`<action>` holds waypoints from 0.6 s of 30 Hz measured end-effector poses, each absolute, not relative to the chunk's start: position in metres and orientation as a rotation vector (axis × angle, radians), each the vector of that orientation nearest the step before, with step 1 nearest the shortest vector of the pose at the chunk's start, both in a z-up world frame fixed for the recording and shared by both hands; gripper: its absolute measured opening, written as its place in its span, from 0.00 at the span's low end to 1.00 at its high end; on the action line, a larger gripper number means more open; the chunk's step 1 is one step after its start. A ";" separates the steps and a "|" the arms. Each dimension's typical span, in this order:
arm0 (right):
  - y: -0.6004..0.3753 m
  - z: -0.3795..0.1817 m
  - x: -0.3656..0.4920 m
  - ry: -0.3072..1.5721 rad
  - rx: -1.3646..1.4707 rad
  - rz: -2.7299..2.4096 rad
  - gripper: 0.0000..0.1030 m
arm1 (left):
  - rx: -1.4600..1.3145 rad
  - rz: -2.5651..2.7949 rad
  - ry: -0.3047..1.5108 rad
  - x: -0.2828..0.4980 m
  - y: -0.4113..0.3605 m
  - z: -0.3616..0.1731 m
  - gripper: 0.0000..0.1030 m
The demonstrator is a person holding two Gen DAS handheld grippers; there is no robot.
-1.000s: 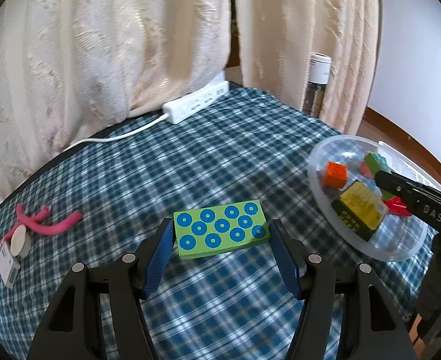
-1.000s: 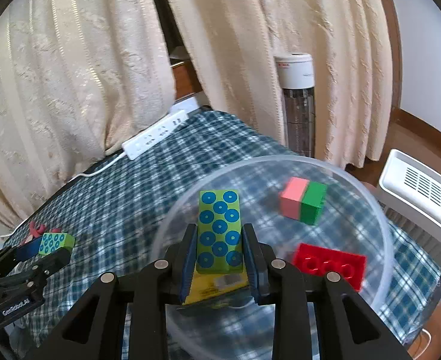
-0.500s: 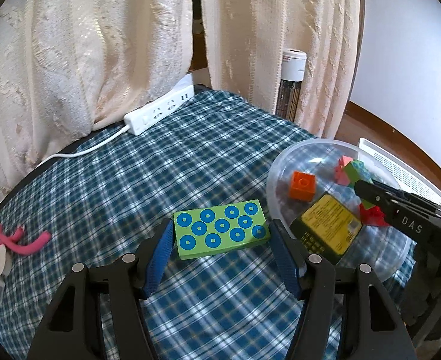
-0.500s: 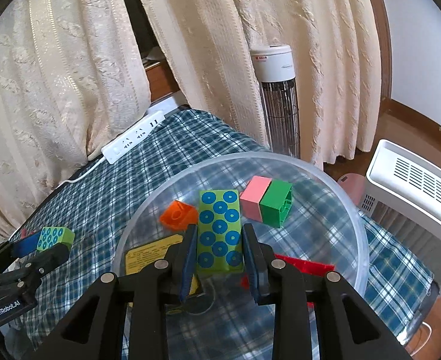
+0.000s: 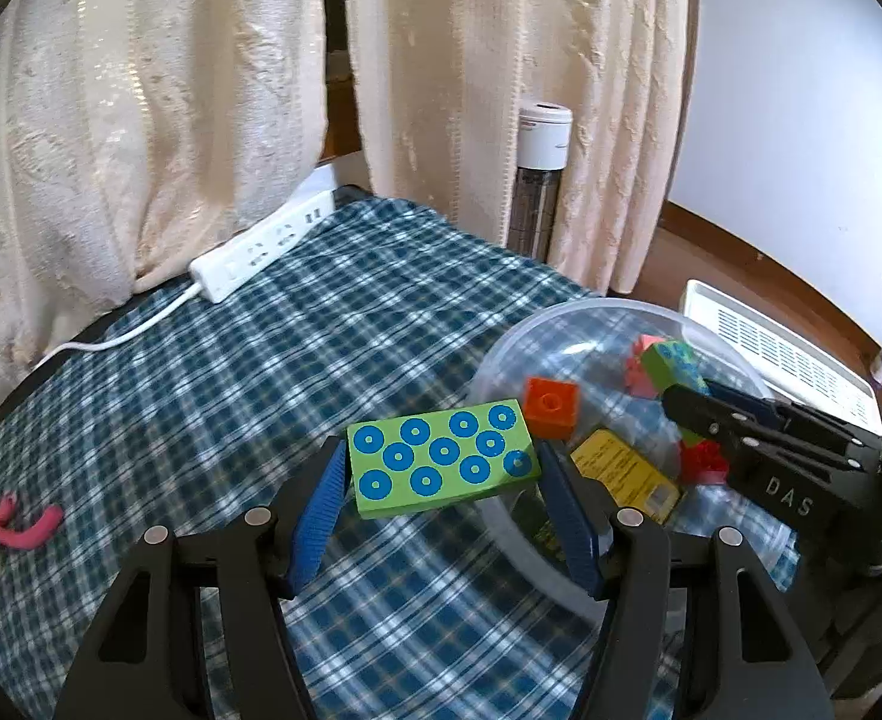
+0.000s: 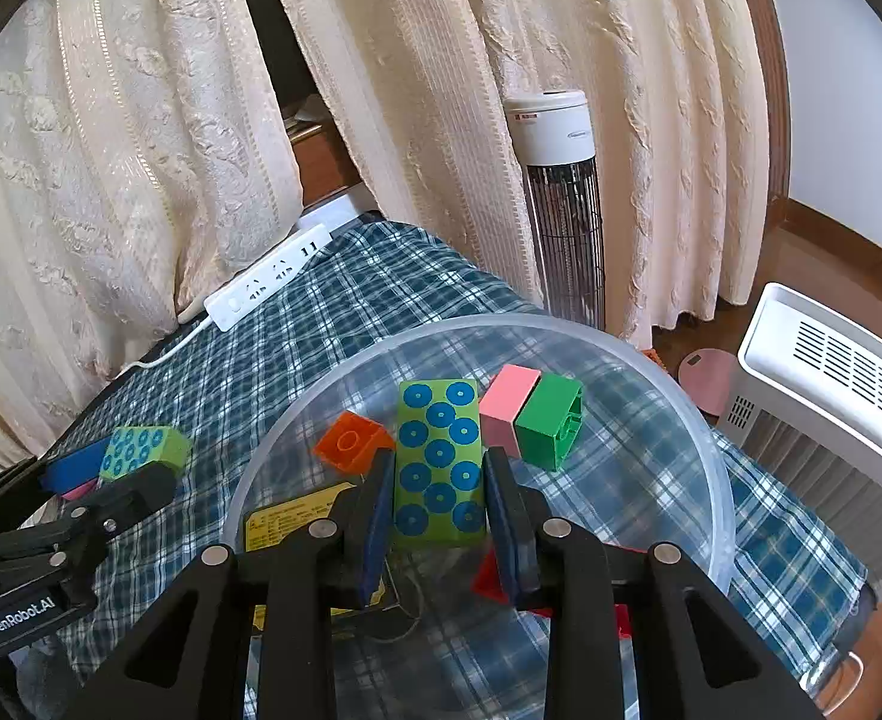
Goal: Organize objects
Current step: 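Open both tools to drop the green dotted blocks into the clear bowl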
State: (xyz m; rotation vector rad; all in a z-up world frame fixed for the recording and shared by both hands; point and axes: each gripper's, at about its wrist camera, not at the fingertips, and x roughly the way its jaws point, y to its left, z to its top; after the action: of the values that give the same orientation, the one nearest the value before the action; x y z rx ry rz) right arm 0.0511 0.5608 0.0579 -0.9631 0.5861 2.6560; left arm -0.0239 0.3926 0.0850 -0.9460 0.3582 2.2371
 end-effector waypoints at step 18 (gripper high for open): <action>0.569 0.059 0.051 0.610 -0.944 2.632 0.31 | -0.922 2.100 0.245 -0.035 0.430 0.091 0.68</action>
State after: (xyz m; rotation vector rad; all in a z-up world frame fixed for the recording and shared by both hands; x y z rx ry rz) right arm 0.0511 0.5689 0.0588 -0.9442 0.6099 2.6317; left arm -0.0355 0.4297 0.0912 -0.9223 0.2446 2.1004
